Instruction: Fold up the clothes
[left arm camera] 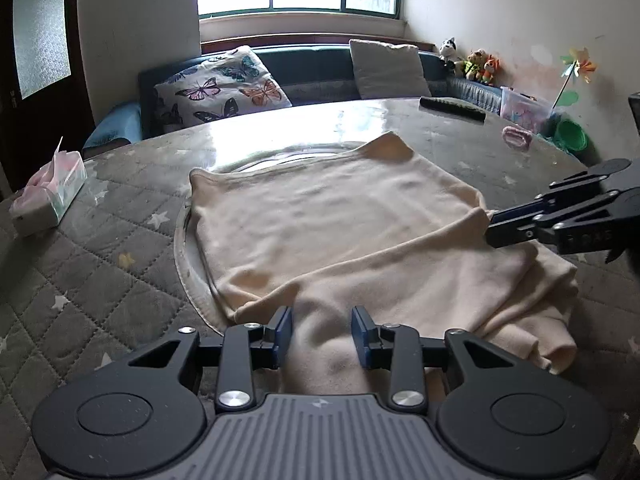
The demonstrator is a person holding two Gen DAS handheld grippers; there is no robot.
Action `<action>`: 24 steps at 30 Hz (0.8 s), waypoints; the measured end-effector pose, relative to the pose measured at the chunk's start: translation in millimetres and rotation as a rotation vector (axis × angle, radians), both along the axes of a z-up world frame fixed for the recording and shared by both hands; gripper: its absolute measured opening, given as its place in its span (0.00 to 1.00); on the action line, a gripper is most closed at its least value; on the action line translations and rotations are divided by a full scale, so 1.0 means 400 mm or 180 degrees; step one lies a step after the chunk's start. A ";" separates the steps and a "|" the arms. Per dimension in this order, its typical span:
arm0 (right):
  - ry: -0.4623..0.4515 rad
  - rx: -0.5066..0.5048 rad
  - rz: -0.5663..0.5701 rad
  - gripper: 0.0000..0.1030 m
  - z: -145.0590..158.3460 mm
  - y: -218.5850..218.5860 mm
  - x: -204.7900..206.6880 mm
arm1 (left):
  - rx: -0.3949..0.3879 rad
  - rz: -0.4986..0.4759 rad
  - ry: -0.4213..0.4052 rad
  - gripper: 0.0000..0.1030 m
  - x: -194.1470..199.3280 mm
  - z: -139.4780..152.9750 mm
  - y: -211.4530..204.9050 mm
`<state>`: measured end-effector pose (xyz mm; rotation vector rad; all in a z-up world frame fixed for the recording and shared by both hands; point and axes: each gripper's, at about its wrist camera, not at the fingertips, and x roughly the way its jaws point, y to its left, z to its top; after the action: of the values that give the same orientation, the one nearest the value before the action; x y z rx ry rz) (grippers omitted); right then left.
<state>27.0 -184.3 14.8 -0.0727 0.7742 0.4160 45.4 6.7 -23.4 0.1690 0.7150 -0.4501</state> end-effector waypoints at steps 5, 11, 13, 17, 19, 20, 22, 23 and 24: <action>-0.0078 -0.0066 0.0232 0.23 0.000 0.009 -0.044 | 0.0135 -0.0078 -0.0052 0.35 -0.025 -0.007 -0.001; -0.0204 -0.0125 0.0453 0.56 -0.036 0.006 -0.073 | 0.0300 -0.0381 -0.0177 0.42 -0.094 0.010 0.004; -0.0261 -0.0155 0.0545 0.62 -0.044 0.010 -0.081 | 0.0384 -0.0509 -0.0181 0.42 -0.121 0.008 0.005; -0.0383 -0.0177 0.0613 0.71 -0.059 0.010 -0.093 | 0.0653 -0.0829 -0.0238 0.45 -0.182 -0.011 -0.003; -0.0369 -0.0099 0.0581 0.76 -0.062 0.002 -0.089 | 0.0746 -0.0949 -0.0289 0.47 -0.205 -0.018 -0.008; -0.0367 -0.0066 0.0573 0.78 -0.063 -0.001 -0.088 | 0.0773 -0.0996 -0.0303 0.48 -0.213 -0.021 -0.011; -0.0380 -0.0013 0.0588 0.86 -0.066 -0.004 -0.088 | 0.0784 -0.1067 -0.0312 0.48 -0.220 -0.026 -0.017; -0.0377 0.0008 0.0619 0.96 -0.068 -0.004 -0.089 | 0.0786 -0.1096 -0.0327 0.48 -0.224 -0.028 -0.019; -0.0363 0.0032 0.0664 1.00 -0.070 -0.003 -0.090 | 0.0789 -0.1122 -0.0344 0.48 -0.227 -0.029 -0.021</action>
<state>-8.8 -185.3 -13.3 -0.1674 0.6543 0.6085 -45.4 -1.6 -34.8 0.5545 0.6343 -0.6822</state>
